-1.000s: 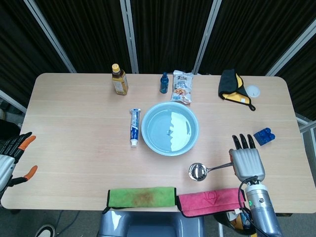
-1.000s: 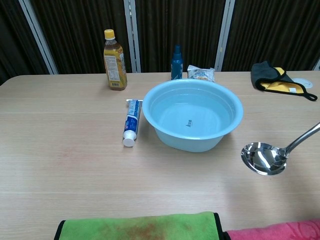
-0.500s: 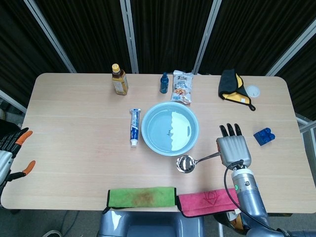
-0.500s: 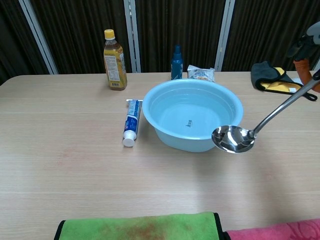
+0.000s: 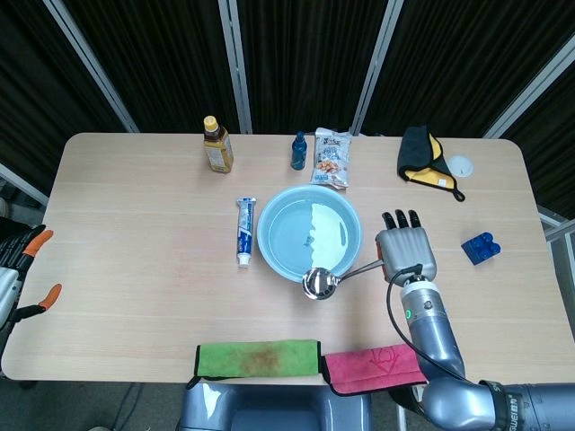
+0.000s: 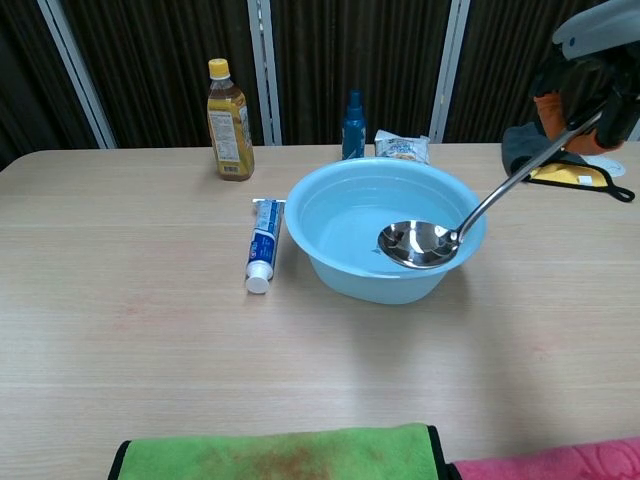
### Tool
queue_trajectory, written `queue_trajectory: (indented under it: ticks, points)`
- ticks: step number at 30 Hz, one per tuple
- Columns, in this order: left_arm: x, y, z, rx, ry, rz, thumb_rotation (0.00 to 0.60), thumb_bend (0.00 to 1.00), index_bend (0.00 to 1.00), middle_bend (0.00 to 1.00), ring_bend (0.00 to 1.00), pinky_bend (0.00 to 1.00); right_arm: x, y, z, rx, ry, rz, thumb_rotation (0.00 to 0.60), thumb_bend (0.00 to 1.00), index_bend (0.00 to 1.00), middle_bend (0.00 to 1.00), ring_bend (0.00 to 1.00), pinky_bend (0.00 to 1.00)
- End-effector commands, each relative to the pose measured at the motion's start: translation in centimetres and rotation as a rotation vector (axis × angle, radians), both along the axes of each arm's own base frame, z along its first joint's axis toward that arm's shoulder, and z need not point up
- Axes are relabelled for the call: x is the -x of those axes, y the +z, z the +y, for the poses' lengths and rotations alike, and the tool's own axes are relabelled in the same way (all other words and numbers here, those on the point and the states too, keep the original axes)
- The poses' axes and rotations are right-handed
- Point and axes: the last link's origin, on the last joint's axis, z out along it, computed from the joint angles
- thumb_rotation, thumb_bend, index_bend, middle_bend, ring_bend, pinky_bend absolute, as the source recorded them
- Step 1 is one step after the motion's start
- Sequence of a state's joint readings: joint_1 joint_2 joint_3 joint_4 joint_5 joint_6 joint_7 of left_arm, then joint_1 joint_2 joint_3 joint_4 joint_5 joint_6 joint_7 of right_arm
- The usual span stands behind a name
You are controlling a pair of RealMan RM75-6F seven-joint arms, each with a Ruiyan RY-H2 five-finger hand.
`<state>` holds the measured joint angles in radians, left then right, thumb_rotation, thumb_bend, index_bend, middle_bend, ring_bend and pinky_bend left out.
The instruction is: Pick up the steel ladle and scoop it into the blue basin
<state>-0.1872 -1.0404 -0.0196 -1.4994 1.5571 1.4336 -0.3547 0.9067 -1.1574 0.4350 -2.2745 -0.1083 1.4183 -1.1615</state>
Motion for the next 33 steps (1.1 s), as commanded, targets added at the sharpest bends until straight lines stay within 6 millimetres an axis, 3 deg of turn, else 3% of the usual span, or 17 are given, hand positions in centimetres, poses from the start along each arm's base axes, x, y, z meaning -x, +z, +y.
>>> queue_trajectory:
  ticks: [1, 10, 22, 33]
  points:
    - [0.2, 0.1, 0.2, -0.002, 0.016, -0.001, 0.600, 0.37, 0.02, 0.00, 0.00, 0.00, -0.8, -0.4, -1.0, -0.005, -0.001, -0.014, 0.600, 0.76, 0.70, 0.09, 0.00, 0.00]
    - [0.5, 0.0, 0.6, -0.002, 0.047, 0.005, 0.600, 0.37, 0.02, 0.00, 0.00, 0.00, -2.3, -1.9, -3.3, -0.028, 0.006, -0.041, 0.600, 0.76, 0.70, 0.09, 0.00, 0.00]
    - [0.7, 0.3, 0.9, -0.019, 0.050, 0.007, 0.600, 0.37, 0.02, 0.00, 0.00, 0.00, -2.3, -5.4, -6.4, -0.068, -0.003, -0.026, 0.600, 0.76, 0.70, 0.09, 0.00, 0.00]
    - [0.8, -0.2, 1.5, -0.027, 0.073, 0.036, 0.600, 0.37, 0.02, 0.00, 0.00, 0.00, -2.2, -6.0, -9.9, -0.059, 0.001, -0.017, 0.600, 0.76, 0.70, 0.09, 0.00, 0.00]
